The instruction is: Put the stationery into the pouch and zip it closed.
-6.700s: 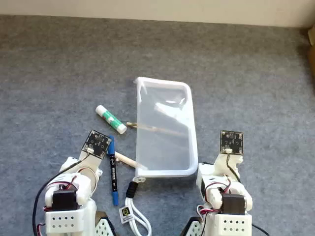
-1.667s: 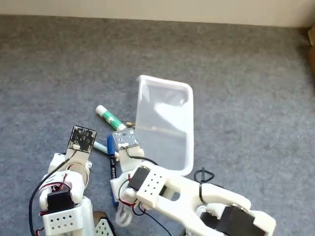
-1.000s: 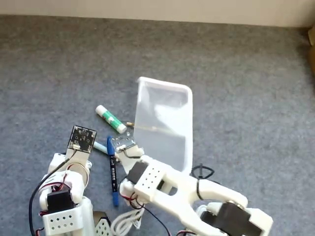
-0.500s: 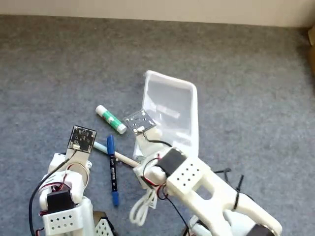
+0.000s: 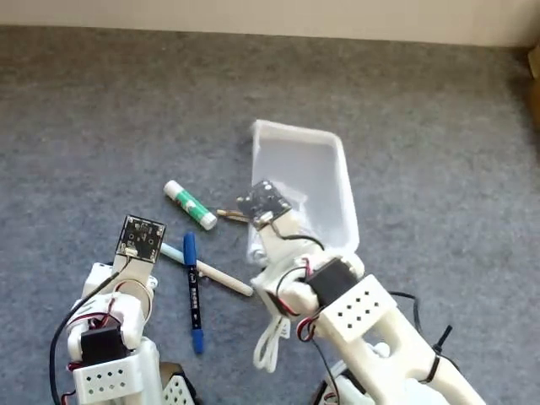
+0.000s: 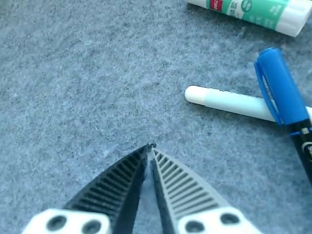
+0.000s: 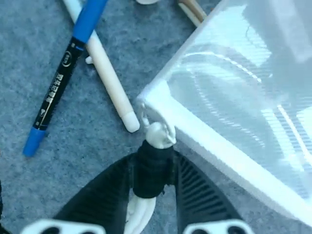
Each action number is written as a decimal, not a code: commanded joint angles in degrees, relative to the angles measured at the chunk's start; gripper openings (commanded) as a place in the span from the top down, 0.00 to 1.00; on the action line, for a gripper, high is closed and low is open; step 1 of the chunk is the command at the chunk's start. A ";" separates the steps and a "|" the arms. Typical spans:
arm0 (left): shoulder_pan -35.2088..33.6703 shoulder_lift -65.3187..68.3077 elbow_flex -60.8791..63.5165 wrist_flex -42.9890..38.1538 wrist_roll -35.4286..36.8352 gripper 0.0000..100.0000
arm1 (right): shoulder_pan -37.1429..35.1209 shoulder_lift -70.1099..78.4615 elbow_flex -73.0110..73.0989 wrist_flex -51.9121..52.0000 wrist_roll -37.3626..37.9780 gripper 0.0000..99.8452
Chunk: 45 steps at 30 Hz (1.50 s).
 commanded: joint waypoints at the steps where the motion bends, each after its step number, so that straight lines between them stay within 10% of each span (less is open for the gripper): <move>1: -0.75 -0.66 1.10 -1.23 0.53 0.99 | 5.32 -1.98 -0.40 -0.04 0.70 0.75; 17: -0.75 -0.66 1.10 -1.23 0.53 0.99 | 13.49 -2.51 -0.75 6.90 0.70 0.84; 32: -0.75 -0.66 1.10 -1.23 0.53 0.99 | -4.62 -1.80 -0.22 -0.75 -1.32 0.82; 45: -0.75 -0.66 0.92 -0.97 0.35 0.99 | 4.53 19.30 -4.97 -6.64 -1.76 0.82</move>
